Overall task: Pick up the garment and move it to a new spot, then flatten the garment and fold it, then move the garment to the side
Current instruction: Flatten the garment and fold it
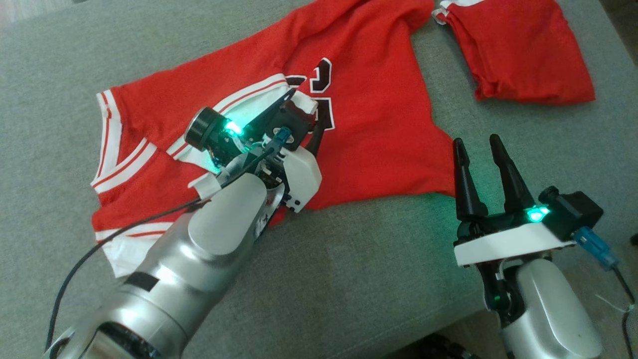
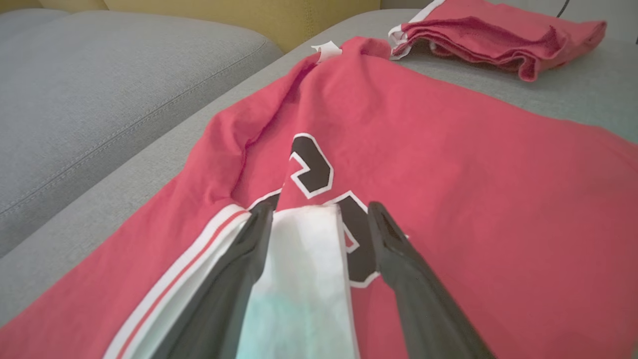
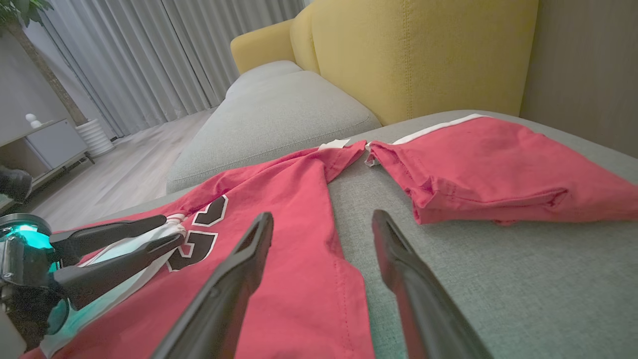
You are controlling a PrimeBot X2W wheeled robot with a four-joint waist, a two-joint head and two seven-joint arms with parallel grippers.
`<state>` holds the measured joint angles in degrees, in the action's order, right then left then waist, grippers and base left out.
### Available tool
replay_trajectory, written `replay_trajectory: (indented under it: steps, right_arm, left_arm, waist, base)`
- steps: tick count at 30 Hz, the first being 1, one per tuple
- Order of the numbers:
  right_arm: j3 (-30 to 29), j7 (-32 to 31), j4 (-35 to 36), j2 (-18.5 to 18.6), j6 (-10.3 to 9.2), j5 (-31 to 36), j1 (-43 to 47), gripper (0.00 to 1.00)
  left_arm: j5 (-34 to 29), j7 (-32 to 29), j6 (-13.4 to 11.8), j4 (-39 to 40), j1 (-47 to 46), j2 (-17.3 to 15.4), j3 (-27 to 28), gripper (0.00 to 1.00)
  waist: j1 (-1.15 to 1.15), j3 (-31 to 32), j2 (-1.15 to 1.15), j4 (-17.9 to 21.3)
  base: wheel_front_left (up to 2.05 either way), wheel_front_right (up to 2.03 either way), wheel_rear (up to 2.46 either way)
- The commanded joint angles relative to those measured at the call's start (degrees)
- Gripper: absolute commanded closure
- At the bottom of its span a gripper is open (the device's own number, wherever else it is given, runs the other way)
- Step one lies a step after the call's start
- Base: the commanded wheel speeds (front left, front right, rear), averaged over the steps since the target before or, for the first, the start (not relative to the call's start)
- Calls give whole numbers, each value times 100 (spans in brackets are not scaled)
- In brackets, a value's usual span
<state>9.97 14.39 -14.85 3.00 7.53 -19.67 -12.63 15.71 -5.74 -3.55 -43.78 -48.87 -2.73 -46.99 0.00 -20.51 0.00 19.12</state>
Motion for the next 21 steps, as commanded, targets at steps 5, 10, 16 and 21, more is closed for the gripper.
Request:
replay_trajectory:
  steps: [5, 10, 16, 21]
  right_arm:
    - [117, 61, 134, -13, -4, -47, -116, 0]
    - [123, 61, 123, -13, -4, -45, -129, 0]
    - [125, 61, 96, -13, -4, -23, -125, 0]
    - [75, 61, 58, -13, -4, 35, -93, 0]
  left_arm:
    - [86, 82, -139, -78, -387, -15, -13, 0]
    - [177, 171, -177, -276, -475, -15, -94, 33]
    - [297, 389, -205, -454, -527, -15, -161, 100]
    - [382, 522, -99, -464, -674, -18, -188, 100]
  waist:
    - [0, -19, 0, 30]
    - [0, -41, 0, 28]
    - [0, 13, 0, 2]
    - [0, 154, 0, -77]
  base:
    - [0, 0, 0]
    - [0, 0, 0]
    - [0, 0, 0]
    - [0, 0, 0]
